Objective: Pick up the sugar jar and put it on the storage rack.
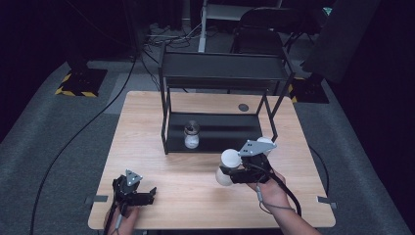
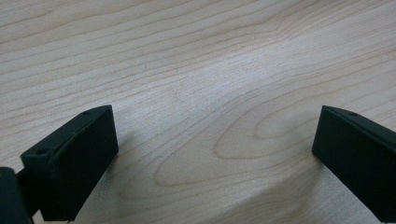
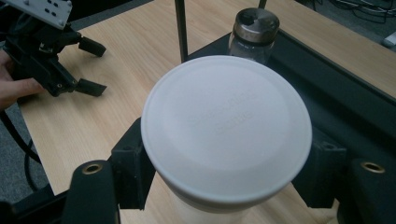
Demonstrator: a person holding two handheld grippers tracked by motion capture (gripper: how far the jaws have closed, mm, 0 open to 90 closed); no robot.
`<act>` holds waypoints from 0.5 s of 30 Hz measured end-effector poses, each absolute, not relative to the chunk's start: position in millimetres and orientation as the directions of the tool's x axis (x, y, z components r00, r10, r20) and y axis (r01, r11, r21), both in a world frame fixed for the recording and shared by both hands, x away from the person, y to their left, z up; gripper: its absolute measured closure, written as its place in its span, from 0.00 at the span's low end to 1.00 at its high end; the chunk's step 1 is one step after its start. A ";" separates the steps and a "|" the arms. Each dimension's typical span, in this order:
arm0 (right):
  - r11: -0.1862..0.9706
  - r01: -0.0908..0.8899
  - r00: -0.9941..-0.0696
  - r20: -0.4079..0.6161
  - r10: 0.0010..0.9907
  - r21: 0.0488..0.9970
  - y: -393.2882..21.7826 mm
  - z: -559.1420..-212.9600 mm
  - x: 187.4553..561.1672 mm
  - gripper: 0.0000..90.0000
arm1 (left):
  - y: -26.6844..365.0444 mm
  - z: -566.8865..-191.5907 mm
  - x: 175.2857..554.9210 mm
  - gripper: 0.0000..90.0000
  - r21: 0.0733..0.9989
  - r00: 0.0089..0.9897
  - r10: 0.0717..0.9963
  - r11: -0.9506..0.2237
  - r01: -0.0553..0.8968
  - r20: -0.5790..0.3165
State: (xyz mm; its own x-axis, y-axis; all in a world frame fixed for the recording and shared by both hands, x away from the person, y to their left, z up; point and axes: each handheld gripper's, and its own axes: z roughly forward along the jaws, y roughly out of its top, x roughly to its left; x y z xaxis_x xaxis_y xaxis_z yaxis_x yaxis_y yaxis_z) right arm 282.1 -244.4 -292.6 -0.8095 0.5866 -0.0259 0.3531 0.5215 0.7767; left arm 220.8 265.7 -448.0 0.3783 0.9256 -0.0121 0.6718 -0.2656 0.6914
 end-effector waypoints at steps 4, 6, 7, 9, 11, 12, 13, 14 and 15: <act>0.516 0.353 -0.806 -0.026 0.592 0.780 -242.3 -287.2 289.0 0.37 | 265.6 -448.0 220.8 0.00 0.691 0.378 0.926 -0.265 0.673 -0.012; 0.512 0.357 -0.802 -0.025 0.597 0.782 -241.4 -284.6 292.5 0.37 | 265.7 -447.9 220.9 0.00 0.691 0.379 0.925 -0.266 0.672 -0.012; 0.510 0.356 -0.800 -0.026 0.600 0.783 -241.0 -283.5 294.4 0.37 | 265.6 -447.9 220.8 0.00 0.691 0.378 0.926 -0.265 0.673 -0.013; 0.504 0.361 -0.794 -0.024 0.607 0.784 -240.1 -281.2 298.2 0.37 | 265.7 -448.0 220.9 0.00 0.691 0.379 0.925 -0.266 0.672 -0.011; 0.503 0.360 -0.791 -0.029 0.612 0.786 -239.0 -279.3 302.4 0.37 | 265.7 -447.9 220.8 0.00 0.691 0.378 0.926 -0.265 0.673 -0.012; 0.503 0.361 -0.788 -0.031 0.614 0.786 -238.5 -278.2 304.5 0.37 | 265.6 -448.0 220.8 0.00 0.691 0.378 0.926 -0.265 0.672 -0.012; 0.503 0.361 -0.786 -0.033 0.617 0.785 -238.1 -277.0 306.8 0.37 | 265.7 -448.0 220.9 0.00 0.691 0.379 0.925 -0.266 0.672 -0.012; 0.500 0.365 -0.783 -0.031 0.621 0.785 -237.7 -275.6 309.2 0.37 | 265.7 -448.0 220.8 0.00 0.691 0.378 0.926 -0.266 0.672 -0.012; 0.497 0.366 -0.781 -0.031 0.624 0.786 -237.7 -274.5 311.7 0.37 | 265.7 -448.0 220.8 0.00 0.691 0.378 0.926 -0.265 0.672 -0.012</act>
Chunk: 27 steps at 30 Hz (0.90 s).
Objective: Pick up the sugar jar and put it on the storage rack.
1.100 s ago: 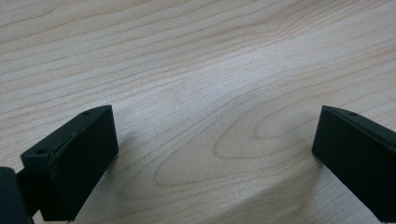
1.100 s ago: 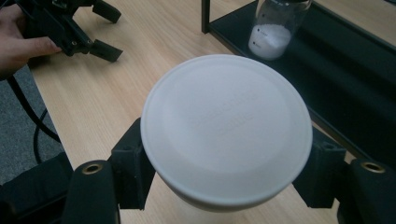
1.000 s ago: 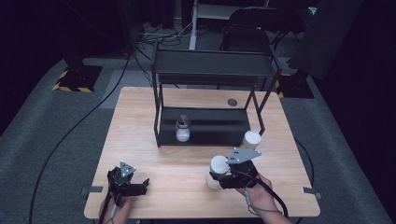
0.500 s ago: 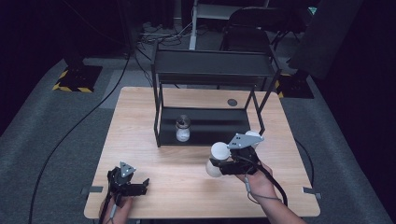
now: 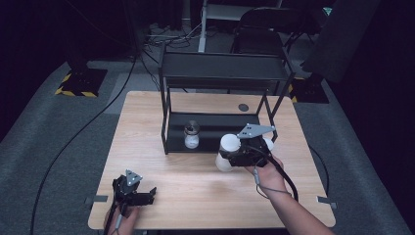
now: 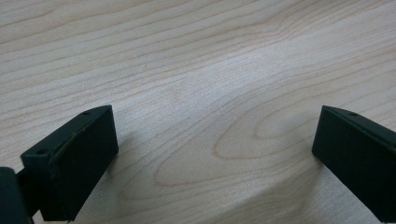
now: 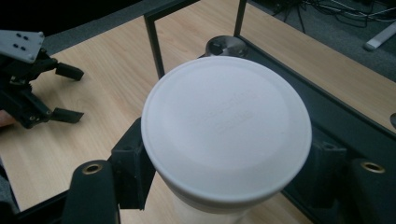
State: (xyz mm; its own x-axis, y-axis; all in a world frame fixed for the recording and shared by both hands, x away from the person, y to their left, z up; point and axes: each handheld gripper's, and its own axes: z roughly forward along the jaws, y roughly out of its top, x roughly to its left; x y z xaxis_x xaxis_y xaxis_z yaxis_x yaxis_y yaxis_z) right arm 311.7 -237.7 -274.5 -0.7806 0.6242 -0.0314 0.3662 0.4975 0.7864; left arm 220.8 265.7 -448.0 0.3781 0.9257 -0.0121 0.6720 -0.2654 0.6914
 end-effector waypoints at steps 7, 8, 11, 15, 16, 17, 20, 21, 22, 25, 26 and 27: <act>0.477 0.380 -0.759 -0.027 0.650 0.792 -236.1 -268.0 328.4 0.37 | 265.1 -447.9 220.8 0.00 0.691 0.375 0.927 -0.263 0.674 -0.013; 0.475 0.378 -0.757 -0.030 0.653 0.795 -235.8 -268.5 330.6 0.37 | 265.2 -447.8 220.9 0.00 0.690 0.375 0.927 -0.263 0.674 -0.013; 0.474 0.381 -0.748 -0.037 0.663 0.794 -233.3 -270.3 337.7 0.37 | 265.0 -447.9 220.8 0.00 0.691 0.375 0.927 -0.263 0.674 -0.012; 0.465 0.391 -0.739 -0.029 0.673 0.794 -231.2 -274.0 348.1 0.37 | 264.8 -448.0 220.8 0.00 0.691 0.374 0.927 -0.262 0.673 -0.012; 0.462 0.393 -0.738 -0.027 0.675 0.795 -230.7 -275.2 350.6 0.37 | 264.8 -447.9 220.8 0.00 0.691 0.374 0.927 -0.263 0.673 -0.012; 0.457 0.397 -0.736 -0.022 0.677 0.796 -230.4 -276.7 353.0 0.37 | 264.8 -447.9 220.8 0.00 0.691 0.374 0.927 -0.263 0.673 -0.012; 0.447 0.404 -0.731 -0.013 0.683 0.798 -228.5 -281.6 360.1 0.37 | 264.8 -447.9 220.8 0.00 0.691 0.374 0.927 -0.263 0.673 -0.012; 0.443 0.408 -0.728 -0.009 0.686 0.798 -227.5 -283.1 362.5 0.37 | 264.8 -447.9 220.8 0.00 0.691 0.374 0.927 -0.263 0.673 -0.012; 0.442 0.411 -0.726 -0.007 0.688 0.797 -226.4 -284.3 364.8 0.37 | 264.8 -447.9 220.8 0.00 0.691 0.374 0.927 -0.263 0.673 -0.012; 0.440 0.413 -0.719 -0.011 0.695 0.797 -222.8 -288.3 370.4 0.37 | 264.8 -448.0 220.8 0.00 0.691 0.374 0.927 -0.263 0.673 -0.012; 0.440 0.415 -0.717 -0.012 0.697 0.796 -221.6 -289.6 372.4 0.37 | 264.7 -448.0 220.7 0.00 0.691 0.374 0.927 -0.263 0.673 -0.012; 0.440 0.421 -0.715 -0.009 0.700 0.794 -220.2 -290.5 374.7 0.37 | 264.7 -448.0 220.8 0.00 0.691 0.374 0.927 -0.263 0.673 -0.012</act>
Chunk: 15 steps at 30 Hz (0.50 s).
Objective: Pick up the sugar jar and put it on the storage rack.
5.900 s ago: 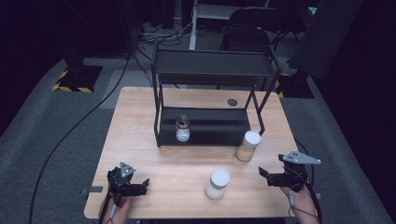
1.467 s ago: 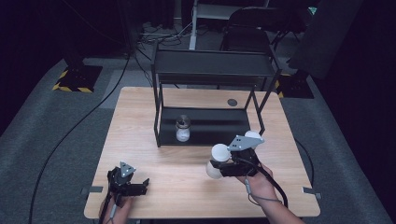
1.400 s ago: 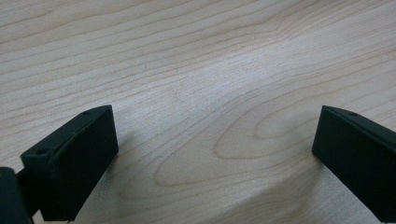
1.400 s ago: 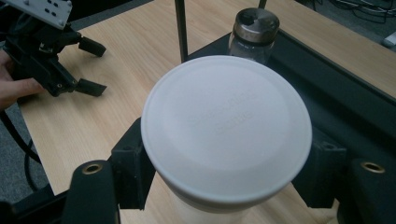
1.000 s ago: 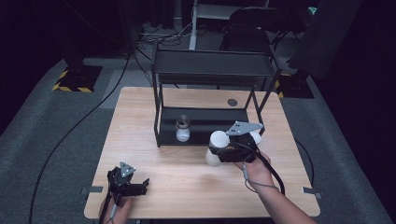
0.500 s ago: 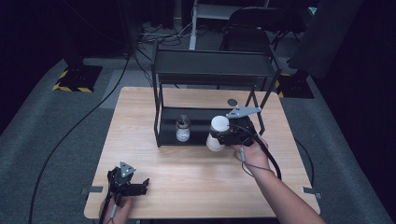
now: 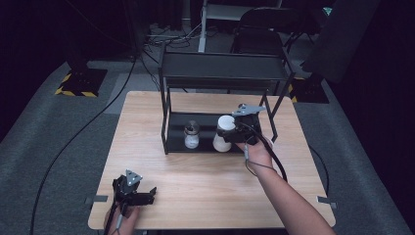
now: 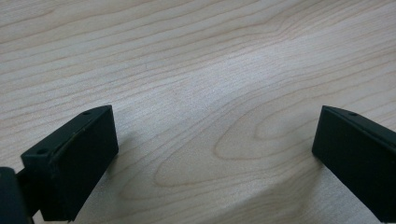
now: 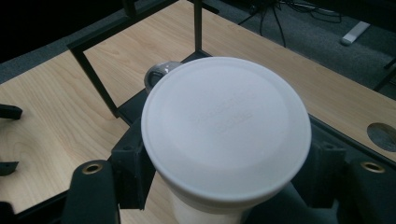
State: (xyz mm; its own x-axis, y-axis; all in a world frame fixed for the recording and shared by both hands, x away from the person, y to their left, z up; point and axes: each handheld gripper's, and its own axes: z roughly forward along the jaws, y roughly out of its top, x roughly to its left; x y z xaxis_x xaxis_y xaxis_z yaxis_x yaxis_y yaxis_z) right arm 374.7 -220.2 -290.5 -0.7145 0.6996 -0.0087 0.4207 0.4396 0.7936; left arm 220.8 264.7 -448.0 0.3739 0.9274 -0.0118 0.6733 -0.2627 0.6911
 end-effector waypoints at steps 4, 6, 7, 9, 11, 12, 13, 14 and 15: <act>0.447 0.431 -0.709 -0.012 0.705 0.784 -213.9 -295.6 383.1 0.37 | 264.5 -447.8 220.8 0.00 0.690 0.373 0.928 -0.263 0.674 -0.011; 0.452 0.431 -0.708 -0.018 0.706 0.781 -210.6 -298.6 386.7 0.37 | 264.6 -447.8 220.9 0.00 0.690 0.374 0.927 -0.263 0.674 -0.011; 0.454 0.433 -0.707 -0.019 0.707 0.779 -209.3 -300.1 388.4 0.37 | 264.5 -447.8 220.8 0.00 0.690 0.373 0.928 -0.263 0.674 -0.011; 0.448 0.441 -0.701 -0.013 0.713 0.778 -207.5 -304.0 392.3 0.37 | 264.5 -447.8 220.9 0.00 0.690 0.374 0.927 -0.263 0.674 -0.011; 0.443 0.447 -0.697 -0.008 0.717 0.777 -205.9 -307.2 395.0 0.37 | 264.6 -447.8 220.9 0.00 0.690 0.374 0.927 -0.263 0.674 -0.011; 0.440 0.451 -0.694 -0.006 0.720 0.777 -204.8 -309.2 396.4 0.37 | 264.6 -447.8 220.9 0.00 0.690 0.374 0.927 -0.263 0.674 -0.011; 0.440 0.454 -0.691 -0.006 0.723 0.775 -203.1 -311.1 397.8 0.37 | 264.5 -447.8 220.9 0.00 0.690 0.374 0.927 -0.263 0.674 -0.011; 0.439 0.456 -0.688 -0.007 0.726 0.774 -201.4 -313.3 399.0 0.37 | 264.5 -447.8 220.8 0.00 0.690 0.373 0.928 -0.263 0.674 -0.011; 0.438 0.460 -0.685 -0.005 0.728 0.773 -199.9 -315.4 400.4 0.37 | 264.5 -447.8 220.8 0.00 0.690 0.373 0.928 -0.263 0.674 -0.011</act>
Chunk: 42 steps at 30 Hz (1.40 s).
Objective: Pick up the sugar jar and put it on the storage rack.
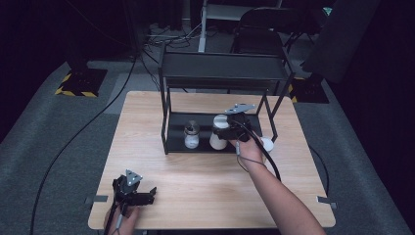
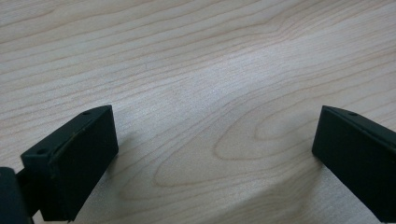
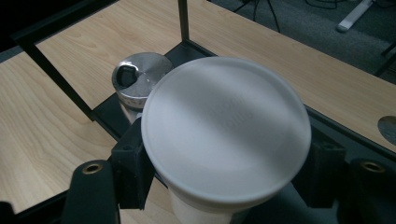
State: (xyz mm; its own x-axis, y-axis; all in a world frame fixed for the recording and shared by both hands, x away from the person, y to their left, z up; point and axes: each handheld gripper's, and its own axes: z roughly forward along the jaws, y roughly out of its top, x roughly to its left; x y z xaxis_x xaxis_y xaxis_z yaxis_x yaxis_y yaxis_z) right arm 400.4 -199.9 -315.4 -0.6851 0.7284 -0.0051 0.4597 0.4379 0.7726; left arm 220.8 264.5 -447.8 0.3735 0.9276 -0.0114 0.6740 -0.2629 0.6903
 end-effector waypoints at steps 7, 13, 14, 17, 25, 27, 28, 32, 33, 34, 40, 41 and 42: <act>0.438 0.481 -0.672 -0.002 0.741 0.759 -190.6 -327.5 410.3 0.37 | 264.3 -447.7 220.9 0.00 0.690 0.373 0.928 -0.263 0.674 -0.011; 0.437 0.495 -0.663 0.001 0.749 0.751 -184.6 -337.2 416.1 0.37 | 264.3 -447.7 220.9 0.00 0.690 0.373 0.928 -0.262 0.675 -0.011; 0.438 0.498 -0.661 0.000 0.750 0.748 -184.0 -338.5 417.3 0.37 | 264.3 -447.8 220.9 0.00 0.690 0.373 0.928 -0.263 0.674 -0.011; 0.426 0.512 -0.650 0.012 0.760 0.746 -184.3 -341.9 420.0 0.37 | 264.3 -447.7 220.9 0.00 0.690 0.373 0.928 -0.263 0.674 -0.011; 0.426 0.510 -0.646 0.006 0.763 0.748 -183.7 -343.3 420.4 0.37 | 264.3 -447.8 220.9 0.00 0.690 0.373 0.928 -0.262 0.674 -0.011; 0.426 0.510 -0.649 0.010 0.760 0.748 -185.3 -343.5 421.2 0.35 | 264.4 -447.8 220.9 0.00 0.690 0.373 0.928 -0.263 0.674 -0.011; 0.424 0.510 -0.653 0.016 0.758 0.749 -186.5 -343.6 421.8 0.32 | 264.4 -447.7 220.9 0.00 0.690 0.373 0.928 -0.263 0.674 -0.011; 0.413 0.492 -0.648 0.005 0.762 0.766 -187.2 -338.9 412.5 0.17 | 264.4 -447.8 220.9 0.00 0.690 0.373 0.928 -0.263 0.674 -0.011; 0.412 0.476 -0.645 -0.010 0.764 0.777 -186.9 -337.1 407.4 0.15 | 264.3 -447.8 220.9 0.00 0.690 0.373 0.928 -0.263 0.674 -0.011; 0.408 0.464 -0.642 -0.019 0.766 0.786 -187.6 -335.2 402.9 0.13 | 264.3 -447.8 220.9 0.00 0.690 0.373 0.928 -0.263 0.674 -0.011; 0.397 0.433 -0.645 -0.030 0.764 0.809 -198.6 -319.7 385.2 0.09 | 264.4 -447.8 220.9 0.00 0.690 0.373 0.928 -0.263 0.674 -0.011; 0.400 0.427 -0.649 -0.033 0.760 0.811 -200.8 -317.2 382.8 0.09 | 264.3 -447.7 220.9 0.00 0.690 0.373 0.928 -0.263 0.674 -0.011; 0.400 0.423 -0.652 -0.034 0.758 0.813 -203.6 -314.4 379.9 0.08 | 264.4 -447.8 220.9 0.00 0.690 0.373 0.928 -0.263 0.674 -0.011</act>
